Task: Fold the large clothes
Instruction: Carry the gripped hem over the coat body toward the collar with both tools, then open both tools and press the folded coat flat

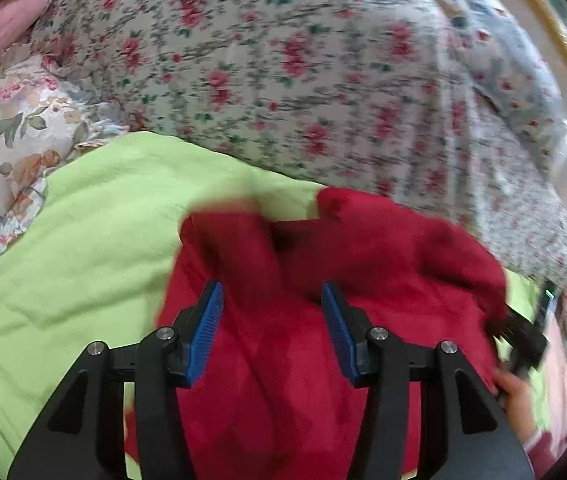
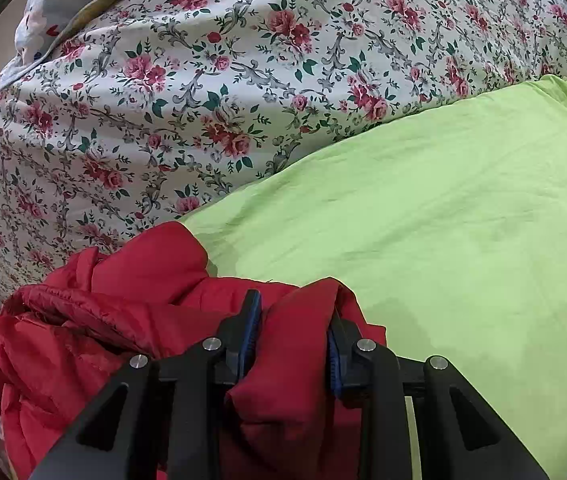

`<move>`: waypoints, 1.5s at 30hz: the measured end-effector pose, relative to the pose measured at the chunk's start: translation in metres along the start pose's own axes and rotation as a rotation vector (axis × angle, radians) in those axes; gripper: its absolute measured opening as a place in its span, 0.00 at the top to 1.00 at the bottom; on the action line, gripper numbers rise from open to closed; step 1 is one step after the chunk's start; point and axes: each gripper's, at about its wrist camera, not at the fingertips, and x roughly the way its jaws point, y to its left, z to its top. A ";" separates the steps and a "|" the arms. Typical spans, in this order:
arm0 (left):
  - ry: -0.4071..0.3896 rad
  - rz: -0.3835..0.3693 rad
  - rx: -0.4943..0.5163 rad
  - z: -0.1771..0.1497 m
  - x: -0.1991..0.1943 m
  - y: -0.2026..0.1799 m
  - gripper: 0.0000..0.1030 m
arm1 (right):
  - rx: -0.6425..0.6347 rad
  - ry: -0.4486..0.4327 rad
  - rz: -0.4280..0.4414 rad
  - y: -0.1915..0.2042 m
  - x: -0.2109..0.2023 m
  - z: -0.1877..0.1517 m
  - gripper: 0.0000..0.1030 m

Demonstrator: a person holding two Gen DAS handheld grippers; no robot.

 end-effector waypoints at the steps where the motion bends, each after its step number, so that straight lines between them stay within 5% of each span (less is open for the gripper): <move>1: 0.005 -0.014 0.019 -0.003 -0.005 -0.007 0.52 | 0.000 0.000 -0.003 0.000 0.000 0.000 0.73; 6: 0.069 -0.051 0.138 -0.029 -0.008 -0.038 0.52 | -0.006 0.006 -0.016 0.003 0.003 0.003 0.72; 11: 0.089 0.075 0.222 -0.043 0.027 -0.051 0.50 | -0.030 0.001 -0.025 0.009 -0.005 0.005 0.67; 18: 0.078 0.134 0.261 -0.045 0.051 -0.049 0.49 | -0.122 -0.083 -0.002 0.024 -0.066 0.002 0.36; 21: 0.073 0.138 0.256 -0.043 0.055 -0.048 0.49 | -0.217 -0.114 0.023 0.039 -0.099 -0.011 0.33; 29: 0.072 0.144 0.257 -0.043 0.054 -0.049 0.49 | -0.467 0.101 0.125 0.075 -0.104 -0.080 0.29; 38: 0.023 0.147 0.241 -0.039 0.023 -0.037 0.50 | -0.395 0.176 0.069 0.052 -0.058 -0.078 0.29; 40: 0.035 0.198 0.243 -0.039 0.030 -0.029 0.49 | -0.393 0.181 0.065 0.052 -0.055 -0.076 0.29; 45: 0.107 0.180 0.205 -0.037 0.064 -0.013 0.48 | -0.355 0.201 0.078 0.048 -0.042 -0.071 0.28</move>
